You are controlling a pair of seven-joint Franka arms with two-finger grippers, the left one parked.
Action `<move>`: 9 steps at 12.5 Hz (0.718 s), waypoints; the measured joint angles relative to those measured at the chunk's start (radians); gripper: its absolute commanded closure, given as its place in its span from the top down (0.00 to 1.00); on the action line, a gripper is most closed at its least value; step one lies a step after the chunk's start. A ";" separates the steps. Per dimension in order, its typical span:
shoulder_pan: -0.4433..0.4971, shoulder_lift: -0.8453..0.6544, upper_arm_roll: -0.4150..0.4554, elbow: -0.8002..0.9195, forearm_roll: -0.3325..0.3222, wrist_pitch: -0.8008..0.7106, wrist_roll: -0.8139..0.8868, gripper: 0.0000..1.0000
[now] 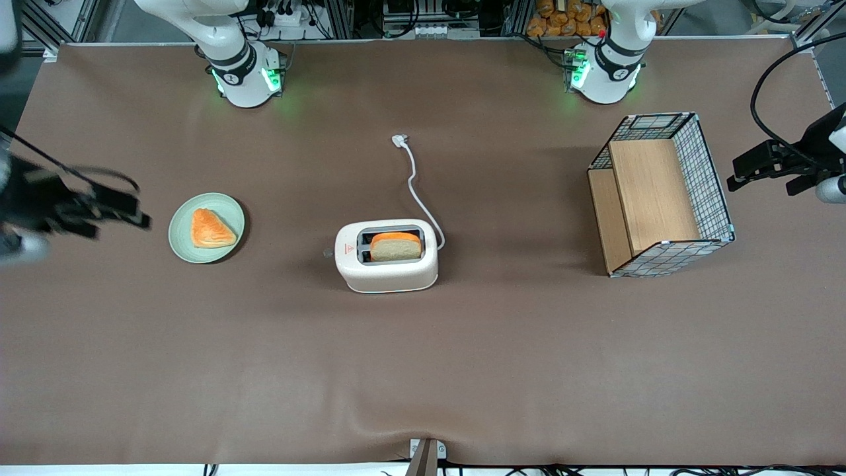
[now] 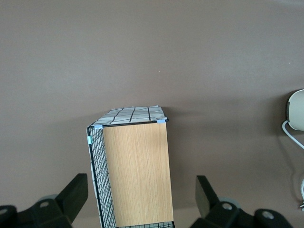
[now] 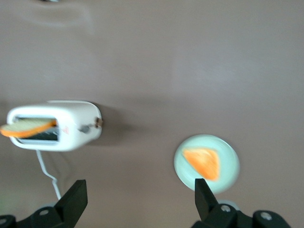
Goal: Press toaster button with right arm
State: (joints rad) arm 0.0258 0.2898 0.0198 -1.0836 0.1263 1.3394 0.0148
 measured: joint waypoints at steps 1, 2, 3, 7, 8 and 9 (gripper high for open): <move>-0.002 -0.037 0.000 -0.012 -0.027 -0.026 0.022 1.00; -0.005 -0.072 0.000 -0.036 -0.047 -0.034 0.032 1.00; -0.006 -0.100 0.000 -0.072 -0.069 -0.034 0.037 1.00; -0.006 -0.205 0.002 -0.275 -0.113 0.035 0.044 1.00; -0.007 -0.242 0.009 -0.326 -0.127 0.044 0.044 1.00; -0.006 -0.279 0.020 -0.369 -0.139 0.054 0.045 1.00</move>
State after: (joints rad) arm 0.0194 0.0110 0.0398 -1.4528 -0.0128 1.3937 0.0597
